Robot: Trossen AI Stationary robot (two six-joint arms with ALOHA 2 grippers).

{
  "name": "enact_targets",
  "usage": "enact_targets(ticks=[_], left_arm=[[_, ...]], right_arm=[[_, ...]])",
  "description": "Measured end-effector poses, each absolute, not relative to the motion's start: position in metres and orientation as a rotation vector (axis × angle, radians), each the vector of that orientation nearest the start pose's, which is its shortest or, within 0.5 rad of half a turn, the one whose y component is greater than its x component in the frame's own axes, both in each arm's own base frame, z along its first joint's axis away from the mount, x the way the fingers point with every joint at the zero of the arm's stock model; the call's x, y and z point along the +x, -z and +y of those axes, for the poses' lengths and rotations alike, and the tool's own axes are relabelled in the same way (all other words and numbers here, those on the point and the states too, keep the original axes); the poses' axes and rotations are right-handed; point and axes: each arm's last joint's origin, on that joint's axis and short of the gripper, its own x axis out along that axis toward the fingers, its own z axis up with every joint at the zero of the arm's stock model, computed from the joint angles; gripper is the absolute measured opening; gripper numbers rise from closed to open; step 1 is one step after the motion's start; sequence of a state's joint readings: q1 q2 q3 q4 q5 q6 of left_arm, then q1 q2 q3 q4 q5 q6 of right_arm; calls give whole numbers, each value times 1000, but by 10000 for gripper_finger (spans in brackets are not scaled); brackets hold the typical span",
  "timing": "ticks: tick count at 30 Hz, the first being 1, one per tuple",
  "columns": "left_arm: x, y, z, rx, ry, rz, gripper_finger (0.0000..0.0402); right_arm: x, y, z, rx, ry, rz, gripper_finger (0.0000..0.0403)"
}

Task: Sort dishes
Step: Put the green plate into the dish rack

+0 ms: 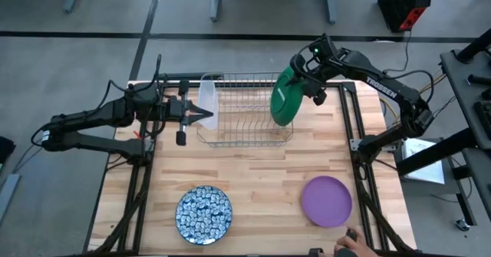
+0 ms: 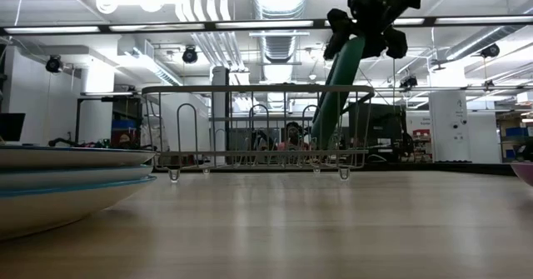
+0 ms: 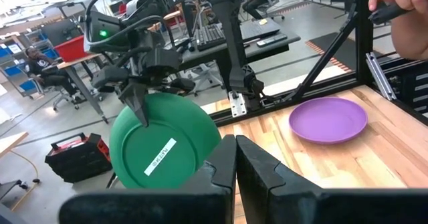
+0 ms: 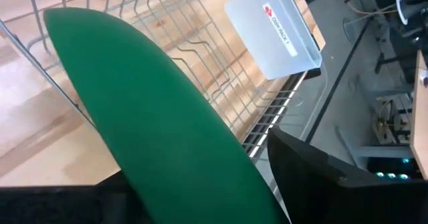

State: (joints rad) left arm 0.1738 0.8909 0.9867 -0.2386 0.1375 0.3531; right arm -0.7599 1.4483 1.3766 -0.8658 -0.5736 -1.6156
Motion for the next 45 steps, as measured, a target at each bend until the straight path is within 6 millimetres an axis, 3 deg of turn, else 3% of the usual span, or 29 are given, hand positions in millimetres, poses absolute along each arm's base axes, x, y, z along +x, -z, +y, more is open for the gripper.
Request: enact_targets(ticks=[7,16,23,31,39,45], left_arm=[[185,-377,28,325,-10,154,0],[185,-377,28,324,-8,162,0],[185,-376,28,315,-8,166,0],[185,-376,28,289,-9,173,0],[186,-376,29,258,-13,167,0],[187,-376,30,256,-63,173,0]], right_arm=[[214,-342,-184,-931,-326,764,220],[199,-352,-170,-677,-273,759,221],[197,-359,-167,-651,-211,734,218],[207,-350,-174,-711,-242,731,218],[219,-373,-186,-899,-41,577,242],[230,-371,-187,-999,-67,547,236]])
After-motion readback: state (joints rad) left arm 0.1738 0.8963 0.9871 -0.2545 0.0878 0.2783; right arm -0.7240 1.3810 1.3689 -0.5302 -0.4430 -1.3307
